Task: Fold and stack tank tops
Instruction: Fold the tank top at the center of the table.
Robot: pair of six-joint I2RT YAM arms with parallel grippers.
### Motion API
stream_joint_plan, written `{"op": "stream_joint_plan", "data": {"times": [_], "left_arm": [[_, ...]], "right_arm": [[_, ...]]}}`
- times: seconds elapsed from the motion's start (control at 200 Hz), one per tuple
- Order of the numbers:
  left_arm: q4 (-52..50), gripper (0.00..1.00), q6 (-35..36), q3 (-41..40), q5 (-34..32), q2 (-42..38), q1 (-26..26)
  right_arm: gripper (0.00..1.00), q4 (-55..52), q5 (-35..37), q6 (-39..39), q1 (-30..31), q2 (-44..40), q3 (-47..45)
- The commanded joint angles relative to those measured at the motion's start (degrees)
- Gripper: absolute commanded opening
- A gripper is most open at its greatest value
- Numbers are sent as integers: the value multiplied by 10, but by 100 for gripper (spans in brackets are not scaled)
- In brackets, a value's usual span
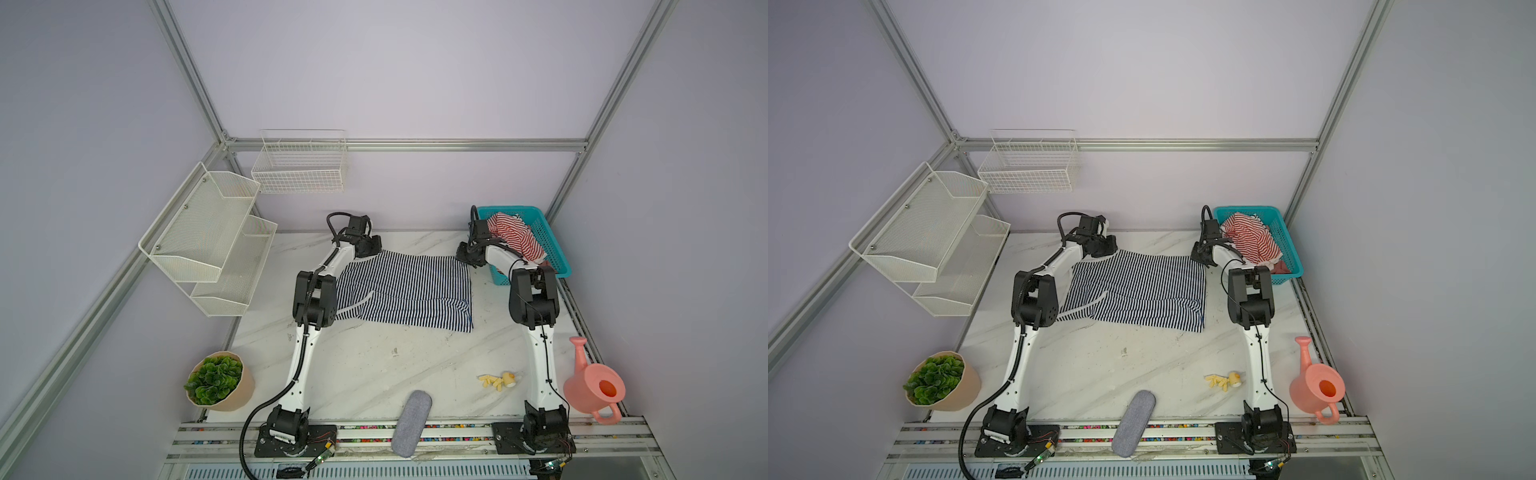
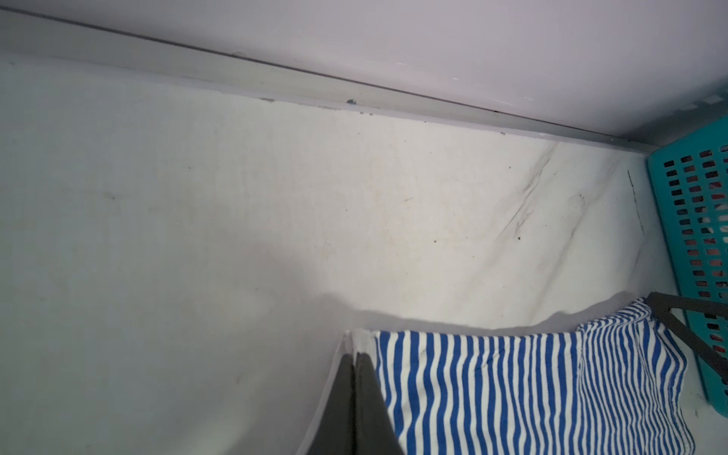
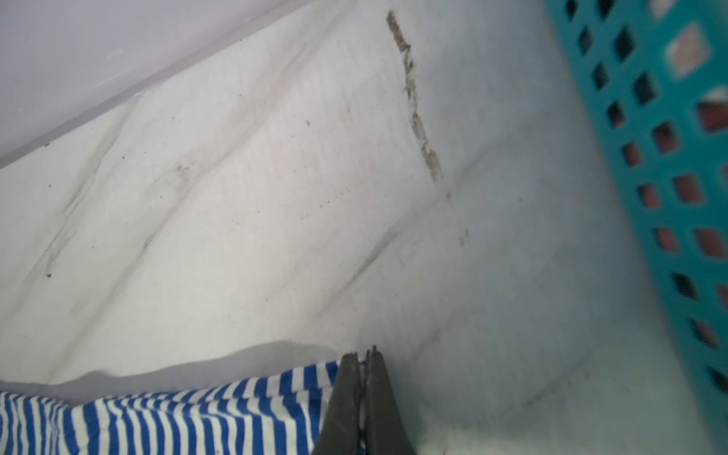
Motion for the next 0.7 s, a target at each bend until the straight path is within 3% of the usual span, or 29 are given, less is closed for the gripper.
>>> {"op": "stream_joint_plan", "data": {"times": [0.0,0.485,0.695], "left_arm": [[48,0,0,-38,8,-66,-1],[92,0,26,-233,16,-199,-5],[89,0,43,-326,-12,-249,-14]], "right_arm": [[0,23,-23,-8,-2,-48,-29],[0,96,-74,-24,-2,-173,-169],[0,110,-82,-31,-2,-244,-250]]}}
